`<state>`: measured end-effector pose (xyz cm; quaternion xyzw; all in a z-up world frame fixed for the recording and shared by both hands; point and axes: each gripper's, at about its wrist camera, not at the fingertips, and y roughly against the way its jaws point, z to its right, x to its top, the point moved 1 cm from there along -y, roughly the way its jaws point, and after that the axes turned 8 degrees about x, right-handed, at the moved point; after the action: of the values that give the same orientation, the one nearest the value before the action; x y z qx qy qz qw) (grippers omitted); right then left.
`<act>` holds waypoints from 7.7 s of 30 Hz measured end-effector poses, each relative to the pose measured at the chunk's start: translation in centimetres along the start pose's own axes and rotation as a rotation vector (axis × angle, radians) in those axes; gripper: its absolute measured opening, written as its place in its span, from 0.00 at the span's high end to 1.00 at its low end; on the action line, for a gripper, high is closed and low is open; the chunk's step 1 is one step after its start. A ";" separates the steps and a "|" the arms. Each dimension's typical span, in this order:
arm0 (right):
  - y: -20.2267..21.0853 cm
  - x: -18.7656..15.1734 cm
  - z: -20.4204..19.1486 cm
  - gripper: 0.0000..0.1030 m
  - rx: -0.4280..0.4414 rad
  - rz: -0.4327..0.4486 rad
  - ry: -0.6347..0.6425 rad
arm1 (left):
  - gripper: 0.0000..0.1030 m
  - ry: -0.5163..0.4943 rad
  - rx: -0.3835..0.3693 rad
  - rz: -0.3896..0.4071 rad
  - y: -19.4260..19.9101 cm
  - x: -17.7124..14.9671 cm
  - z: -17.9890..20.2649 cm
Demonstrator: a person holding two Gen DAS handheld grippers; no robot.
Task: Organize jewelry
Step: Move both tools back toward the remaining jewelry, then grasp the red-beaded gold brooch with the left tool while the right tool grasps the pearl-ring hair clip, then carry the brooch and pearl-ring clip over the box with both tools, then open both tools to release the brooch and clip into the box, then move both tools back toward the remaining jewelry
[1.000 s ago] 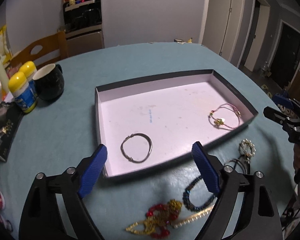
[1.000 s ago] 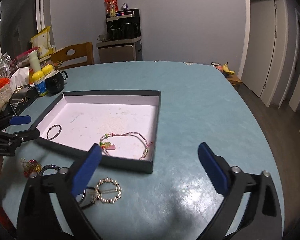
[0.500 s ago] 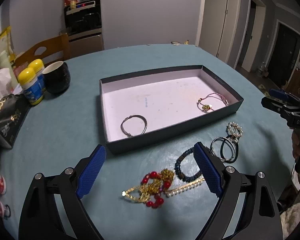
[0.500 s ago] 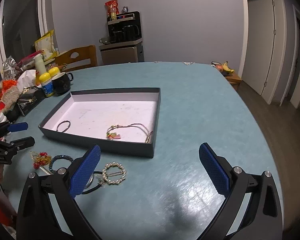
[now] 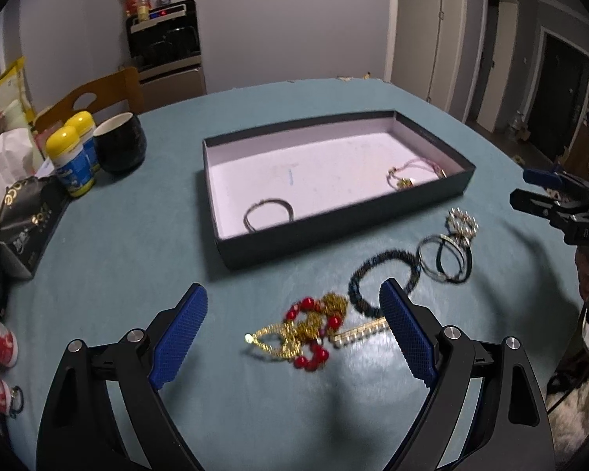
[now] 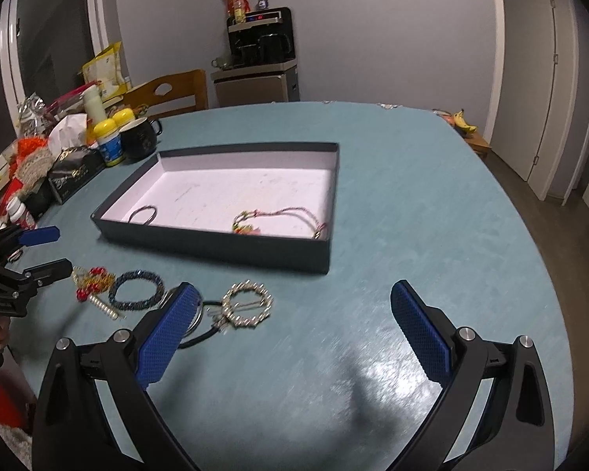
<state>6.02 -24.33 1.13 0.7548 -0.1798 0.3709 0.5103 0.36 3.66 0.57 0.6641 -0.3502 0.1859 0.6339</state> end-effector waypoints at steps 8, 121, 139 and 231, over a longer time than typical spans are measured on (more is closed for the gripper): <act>-0.3 -1.4 -1.3 0.05 0.049 -0.043 0.030 | 0.12 -0.009 -0.031 -0.037 -0.4 -2.4 -0.7; -9.4 8.5 2.3 0.64 0.067 -0.050 -0.015 | 0.59 -0.018 -0.081 -0.092 -9.1 8.9 -1.9; -8.7 8.6 1.8 0.64 0.090 -0.051 -0.009 | 0.96 -0.117 -0.041 -0.206 -10.6 7.5 -1.9; -1.8 -2.3 -2.5 0.05 0.105 -0.154 0.064 | 0.12 -0.042 -0.094 -0.125 -3.1 -1.8 3.8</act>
<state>4.76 -21.58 -1.23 0.7797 -0.0851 0.3635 0.5027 0.53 0.25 -3.32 0.6580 -0.3295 0.1151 0.6672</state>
